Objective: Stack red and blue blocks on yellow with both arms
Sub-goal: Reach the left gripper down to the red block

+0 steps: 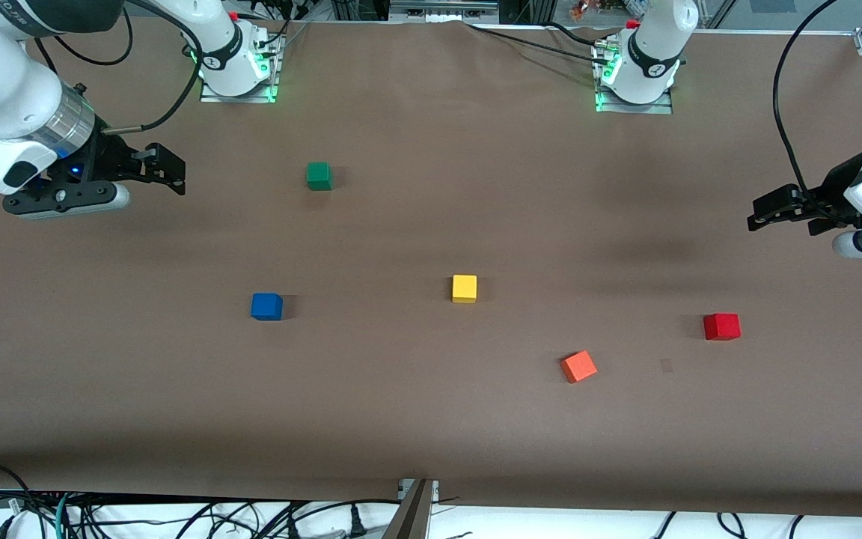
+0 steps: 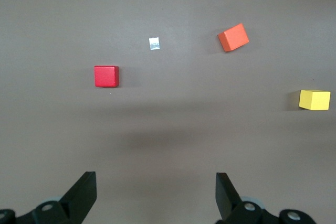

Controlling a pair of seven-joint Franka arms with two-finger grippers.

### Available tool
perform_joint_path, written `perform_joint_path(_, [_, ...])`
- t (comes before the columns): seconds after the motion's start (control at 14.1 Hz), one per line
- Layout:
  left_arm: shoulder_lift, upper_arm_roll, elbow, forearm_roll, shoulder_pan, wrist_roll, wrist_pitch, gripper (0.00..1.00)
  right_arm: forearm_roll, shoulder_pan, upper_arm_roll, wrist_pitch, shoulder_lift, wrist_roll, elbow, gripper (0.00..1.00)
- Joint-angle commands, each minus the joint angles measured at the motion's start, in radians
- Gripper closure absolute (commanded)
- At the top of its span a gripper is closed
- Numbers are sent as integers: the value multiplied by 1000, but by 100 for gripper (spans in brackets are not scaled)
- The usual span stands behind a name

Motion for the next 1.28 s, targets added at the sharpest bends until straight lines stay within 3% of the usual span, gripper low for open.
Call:
perform_joint_path(0.0, [-5, 4, -7, 21, 6, -5, 5, 0, 3, -10, 7, -23, 11, -12, 30, 0])
perform_joint_path(0.21, [23, 8, -21, 21, 32, 2, 6, 0, 1, -10, 7, -23, 11, -12, 30, 0])
perform_joint_path(0.43, [114, 13, -44, 21, 104, 7, 34, 0, 1, -15, 7, -23, 11, -14, 30, 0])
perform_joint_path(0.78, [309, 13, -87, 23, 144, 91, 290, 0, 1, -12, 6, -24, 11, -9, 30, 0])
perform_joint_path(1.21, [468, 13, -116, 44, 126, 128, 529, 0, 3, -9, 7, -61, 25, 9, 16, 0])
